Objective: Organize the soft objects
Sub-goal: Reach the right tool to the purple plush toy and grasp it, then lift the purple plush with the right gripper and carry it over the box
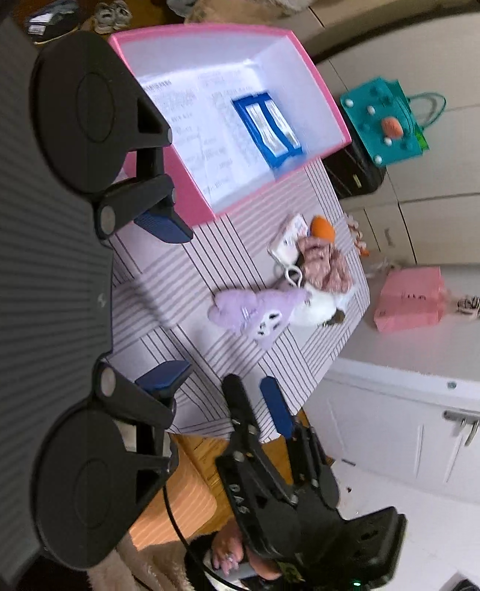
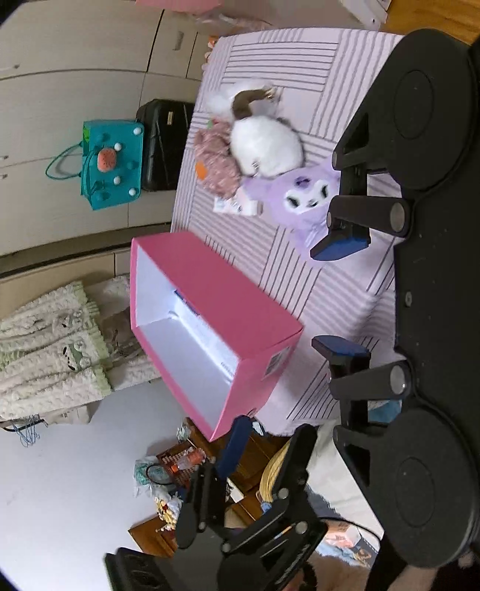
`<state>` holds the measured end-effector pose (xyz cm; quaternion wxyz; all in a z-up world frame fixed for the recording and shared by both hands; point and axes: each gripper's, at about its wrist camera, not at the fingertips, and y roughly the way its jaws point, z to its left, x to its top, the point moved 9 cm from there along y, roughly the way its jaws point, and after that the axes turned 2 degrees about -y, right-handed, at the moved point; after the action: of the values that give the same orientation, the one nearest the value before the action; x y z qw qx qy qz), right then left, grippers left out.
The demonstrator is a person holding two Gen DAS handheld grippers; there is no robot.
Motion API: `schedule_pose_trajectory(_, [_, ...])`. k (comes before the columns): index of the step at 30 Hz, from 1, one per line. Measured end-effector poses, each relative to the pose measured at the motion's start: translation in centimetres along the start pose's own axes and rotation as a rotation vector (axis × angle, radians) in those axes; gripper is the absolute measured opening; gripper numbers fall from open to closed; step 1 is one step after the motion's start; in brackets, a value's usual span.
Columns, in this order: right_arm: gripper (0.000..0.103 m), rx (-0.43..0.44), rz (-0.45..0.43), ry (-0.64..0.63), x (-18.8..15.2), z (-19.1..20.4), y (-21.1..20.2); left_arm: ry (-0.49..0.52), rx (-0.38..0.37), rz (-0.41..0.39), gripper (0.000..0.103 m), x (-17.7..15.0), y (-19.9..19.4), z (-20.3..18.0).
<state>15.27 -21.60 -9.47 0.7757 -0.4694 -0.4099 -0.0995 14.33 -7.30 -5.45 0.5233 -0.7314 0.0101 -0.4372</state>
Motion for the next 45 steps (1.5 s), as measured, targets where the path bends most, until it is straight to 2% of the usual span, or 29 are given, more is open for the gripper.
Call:
schedule_pose_trajectory(10, [0.058,-0.026,-0.039,0.052,-4.5,-3.2,2.9,0.023,-0.066,-0.081,0.068,2.0,4.7,-1.8])
schedule_pose_trajectory(16, [0.061,-0.018,-0.045,0.115,-5.8,-4.7,6.1,-0.015,-0.093,-0.048,0.066,3.1,8.9,-1.7])
schedule_pose_trajectory(23, [0.065,-0.116,-0.102,0.117,-5.4,-6.0,7.9,-0.038,-0.025,-0.065,0.062,4.5,13.2,-0.6])
schedule_pose_trajectory(26, [0.068,-0.129,-0.118,0.108,-5.4,-6.2,8.3,-0.052,-0.001,-0.066,0.061,4.7,14.6,0.0])
schedule_pose_trajectory(30, [0.071,-0.141,-0.148,0.087,-5.7,-6.0,8.5,-0.117,-0.041,-0.051,0.058,4.6,15.9,0.6])
schedule_pose_trajectory(33, [0.079,-0.138,-0.173,0.074,-5.7,-5.7,8.6,-0.16,-0.082,-0.03,0.043,4.1,16.6,0.9])
schedule_pose_trajectory(34, [0.08,-0.139,-0.18,0.069,-5.8,-5.6,8.7,-0.183,-0.113,-0.029,0.037,4.0,16.7,0.9])
schedule_pose_trajectory(35, [0.081,-0.146,-0.186,0.061,-5.8,-5.5,8.8,-0.201,-0.141,-0.024,0.035,3.9,16.7,0.9])
schedule_pose_trajectory(39, [0.084,-0.191,-0.212,0.025,-6.0,-5.1,9.2,-0.238,-0.181,-0.009,0.032,3.3,17.0,0.8])
schedule_pose_trajectory(45, [0.086,-0.245,-0.248,0.019,-6.1,-4.9,9.5,-0.364,-0.241,0.021,0.029,2.1,17.3,1.2])
